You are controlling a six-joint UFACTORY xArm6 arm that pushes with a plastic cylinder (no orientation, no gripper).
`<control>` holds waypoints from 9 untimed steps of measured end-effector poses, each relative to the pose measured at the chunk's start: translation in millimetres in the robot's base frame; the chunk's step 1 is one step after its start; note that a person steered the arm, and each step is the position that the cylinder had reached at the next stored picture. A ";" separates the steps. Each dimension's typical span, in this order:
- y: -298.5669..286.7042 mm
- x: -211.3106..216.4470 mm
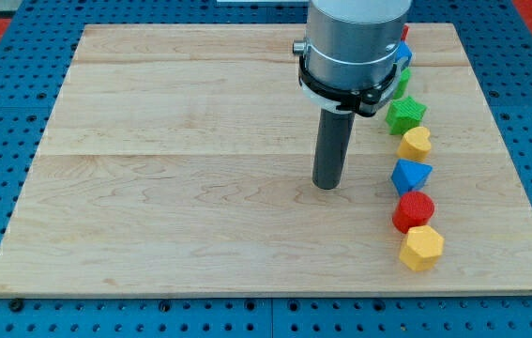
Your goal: Point your arm at the yellow hexagon
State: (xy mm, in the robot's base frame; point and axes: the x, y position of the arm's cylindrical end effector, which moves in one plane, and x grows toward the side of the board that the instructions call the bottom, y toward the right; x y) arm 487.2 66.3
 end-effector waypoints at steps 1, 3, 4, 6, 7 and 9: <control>0.0 0.0; -1.3 0.0; -1.3 -14.4; 5.6 -97.8; 11.6 -148.8; 68.7 -197.3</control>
State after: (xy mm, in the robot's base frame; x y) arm 289.9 135.0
